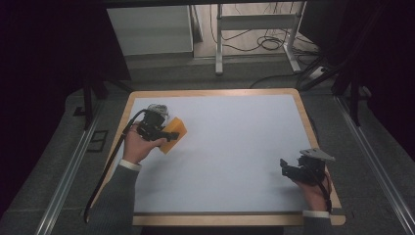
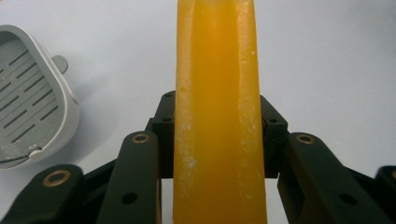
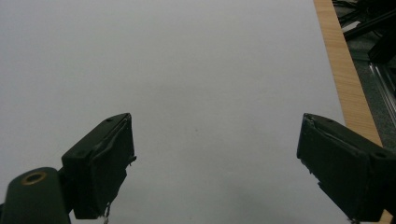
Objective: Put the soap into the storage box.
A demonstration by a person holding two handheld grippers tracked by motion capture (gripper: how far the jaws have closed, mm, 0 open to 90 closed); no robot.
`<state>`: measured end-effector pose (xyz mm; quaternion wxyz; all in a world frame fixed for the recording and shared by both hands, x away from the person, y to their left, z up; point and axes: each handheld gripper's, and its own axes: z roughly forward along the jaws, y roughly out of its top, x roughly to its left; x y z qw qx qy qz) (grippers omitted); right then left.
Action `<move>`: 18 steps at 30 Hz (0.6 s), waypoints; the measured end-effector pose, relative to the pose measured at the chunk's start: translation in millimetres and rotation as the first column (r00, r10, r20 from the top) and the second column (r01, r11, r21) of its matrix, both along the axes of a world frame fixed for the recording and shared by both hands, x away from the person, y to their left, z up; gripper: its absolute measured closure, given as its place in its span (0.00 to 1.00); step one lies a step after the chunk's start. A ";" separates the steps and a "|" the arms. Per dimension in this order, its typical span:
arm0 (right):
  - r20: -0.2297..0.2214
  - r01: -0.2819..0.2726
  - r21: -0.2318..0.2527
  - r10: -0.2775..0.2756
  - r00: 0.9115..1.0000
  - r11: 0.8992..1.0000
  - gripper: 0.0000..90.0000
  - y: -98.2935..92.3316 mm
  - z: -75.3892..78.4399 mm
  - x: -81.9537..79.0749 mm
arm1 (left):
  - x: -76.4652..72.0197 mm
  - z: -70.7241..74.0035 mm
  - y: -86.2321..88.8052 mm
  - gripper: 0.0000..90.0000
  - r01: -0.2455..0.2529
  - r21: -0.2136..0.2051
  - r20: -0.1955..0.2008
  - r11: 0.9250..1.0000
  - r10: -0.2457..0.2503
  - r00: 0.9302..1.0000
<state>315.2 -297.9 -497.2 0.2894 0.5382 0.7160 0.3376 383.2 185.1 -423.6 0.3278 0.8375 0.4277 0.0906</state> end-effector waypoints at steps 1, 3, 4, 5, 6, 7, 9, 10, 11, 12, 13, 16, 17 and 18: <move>0.001 0.001 -0.001 -0.001 1.000 1.000 0.12 0.3 -0.3 0.1 | 1.3 0.3 1.4 0.68 -0.004 0.001 -0.003 1.000 0.004 1.000; 0.000 0.001 -0.001 -0.001 1.000 1.000 0.12 0.4 -0.4 0.3 | 2.6 0.7 3.0 0.68 -0.014 -0.001 0.001 1.000 0.014 1.000; 0.001 0.002 -0.001 -0.002 1.000 1.000 0.12 0.5 -0.5 0.3 | 2.6 0.7 3.0 0.68 -0.014 -0.001 0.001 1.000 0.014 1.000; 0.000 0.002 -0.002 -0.002 1.000 1.000 0.12 0.4 -0.5 0.4 | 4.3 1.1 4.6 0.68 -0.025 -0.006 0.001 1.000 0.025 1.000; 0.000 0.003 -0.001 -0.003 1.000 1.000 0.12 0.3 -0.6 0.4 | 5.6 1.2 5.7 0.68 -0.026 -0.005 0.001 1.000 0.026 1.000; 0.000 0.003 -0.002 -0.003 1.000 1.000 0.12 0.3 -0.6 0.5 | 6.0 1.3 6.0 0.68 -0.031 -0.004 -0.001 0.999 0.031 1.000; 0.000 0.003 -0.002 -0.003 1.000 1.000 0.12 0.3 -0.7 0.5 | 7.2 1.1 6.6 0.68 -0.032 -0.003 -0.003 0.999 0.032 0.999; 0.000 0.003 -0.003 -0.003 1.000 1.000 0.12 0.3 -0.8 0.5 | 7.7 1.2 6.8 0.68 -0.035 0.006 -0.003 0.999 0.035 0.999; 0.000 0.003 -0.004 -0.003 1.000 1.000 0.12 0.2 -0.9 0.6 | 8.3 1.4 6.2 0.68 -0.037 0.021 -0.002 0.999 0.037 0.999; 0.000 0.003 -0.004 -0.003 1.000 1.000 0.12 0.2 -0.9 0.6 | 8.5 1.6 5.8 0.68 -0.038 0.022 -0.003 0.999 0.038 0.999; 0.000 0.002 -0.005 -0.002 1.000 1.000 0.12 0.0 -1.0 0.7 | 8.8 1.8 5.7 0.68 -0.040 0.019 -0.004 0.999 0.040 0.999; -0.001 0.003 -0.004 -0.003 1.000 1.000 0.12 -0.2 -1.2 0.7 | 10.1 1.9 5.6 0.68 -0.037 0.015 -0.004 0.999 0.037 0.999; -0.002 0.003 -0.005 -0.003 1.000 1.000 0.12 -0.4 -1.3 0.7 | 12.2 1.8 5.9 0.68 -0.039 0.011 -0.008 0.999 0.039 0.999; -0.002 0.003 -0.003 -0.003 1.000 1.000 0.12 -0.4 -1.4 0.8 | 12.2 1.8 5.9 0.68 -0.039 0.011 -0.008 0.999 0.039 0.999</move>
